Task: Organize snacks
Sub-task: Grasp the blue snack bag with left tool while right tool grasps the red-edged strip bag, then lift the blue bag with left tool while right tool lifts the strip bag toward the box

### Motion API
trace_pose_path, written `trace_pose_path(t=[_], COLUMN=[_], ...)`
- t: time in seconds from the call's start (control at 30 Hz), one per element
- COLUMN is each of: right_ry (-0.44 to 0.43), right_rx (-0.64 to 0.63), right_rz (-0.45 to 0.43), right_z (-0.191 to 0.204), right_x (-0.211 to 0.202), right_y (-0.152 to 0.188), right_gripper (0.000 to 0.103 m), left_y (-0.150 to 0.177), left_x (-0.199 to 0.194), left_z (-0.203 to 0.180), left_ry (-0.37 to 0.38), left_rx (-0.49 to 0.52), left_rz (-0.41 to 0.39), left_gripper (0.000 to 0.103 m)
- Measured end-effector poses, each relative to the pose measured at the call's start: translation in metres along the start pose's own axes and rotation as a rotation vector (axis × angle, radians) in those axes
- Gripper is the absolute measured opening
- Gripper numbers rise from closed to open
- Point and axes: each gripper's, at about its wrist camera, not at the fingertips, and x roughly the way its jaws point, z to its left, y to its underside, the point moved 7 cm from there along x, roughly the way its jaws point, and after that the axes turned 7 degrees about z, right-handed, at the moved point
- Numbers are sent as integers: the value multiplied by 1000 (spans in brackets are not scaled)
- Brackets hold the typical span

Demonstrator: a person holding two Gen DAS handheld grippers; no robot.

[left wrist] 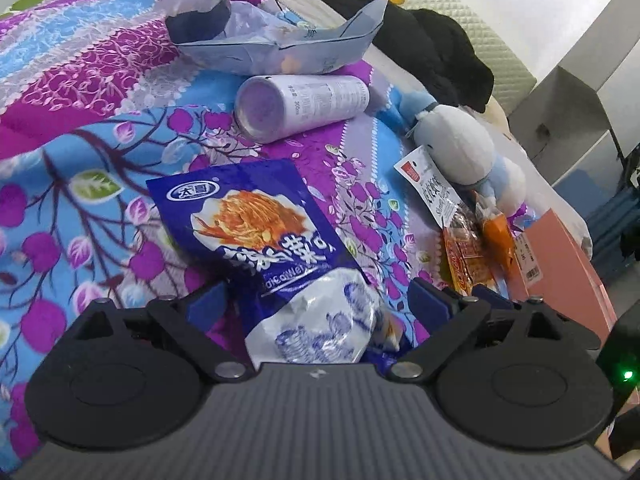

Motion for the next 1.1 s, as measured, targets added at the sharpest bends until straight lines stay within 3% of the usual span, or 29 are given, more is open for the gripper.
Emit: trace_pose_path(t=[0.3,0.4,0.5,0.7,1.1], right_ry=[50,51,59,31,-81], right_rx=[-67,-85,-92,-72,-79], right_rz=[-7,4,-1,-2,36], right_z=[6,9,10,10,30], right_x=[17,15,6,-23,-103], right_y=[-2,-2,0,9,49], right_gripper=[27,9,6,4,4], left_y=[-2,0,4,12,43], left_x=[22,22,19,11,-22], left_z=[-20,-23,-22,-20,-24], left_ry=[-128,-158,-150,-171,-71], left_rx=[164,185,182,207,208], left_rz=[41,46,52,44,71], left_gripper=[102,101,100,86,80])
